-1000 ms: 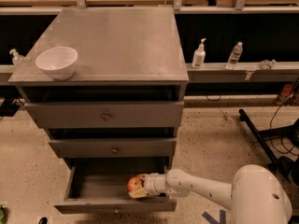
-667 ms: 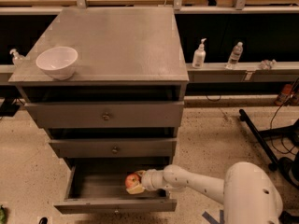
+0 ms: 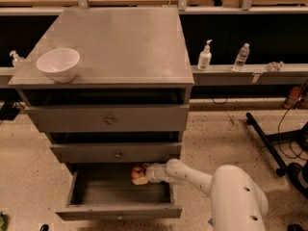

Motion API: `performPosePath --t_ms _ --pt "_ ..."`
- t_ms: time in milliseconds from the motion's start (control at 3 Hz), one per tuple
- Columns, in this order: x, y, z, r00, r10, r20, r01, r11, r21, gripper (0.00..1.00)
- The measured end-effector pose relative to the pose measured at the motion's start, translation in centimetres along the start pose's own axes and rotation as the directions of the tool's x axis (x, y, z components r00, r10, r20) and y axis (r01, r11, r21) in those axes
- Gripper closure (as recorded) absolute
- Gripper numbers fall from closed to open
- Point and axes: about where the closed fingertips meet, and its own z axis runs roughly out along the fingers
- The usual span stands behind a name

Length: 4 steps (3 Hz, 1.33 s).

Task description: Place apple into bottom drawer

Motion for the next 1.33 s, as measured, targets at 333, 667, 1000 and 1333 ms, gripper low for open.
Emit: performPosePath --t_ms 333,667,1000,1333 --pt "0.1 0.1 0.1 1.0 -0.008 -0.005 0.008 1.0 -0.006 1.0" --pt "2.3 2.7 1.0 0.991 -0.118 -0.056 0.111 0.9879 -0.108 1.0" --pt "2.3 2.7 1.0 0.991 -0.118 -0.056 0.111 0.9879 -0.108 1.0" --pt "2.4 3.3 1.4 0.989 -0.14 -0.056 0.131 0.981 -0.144 1.0"
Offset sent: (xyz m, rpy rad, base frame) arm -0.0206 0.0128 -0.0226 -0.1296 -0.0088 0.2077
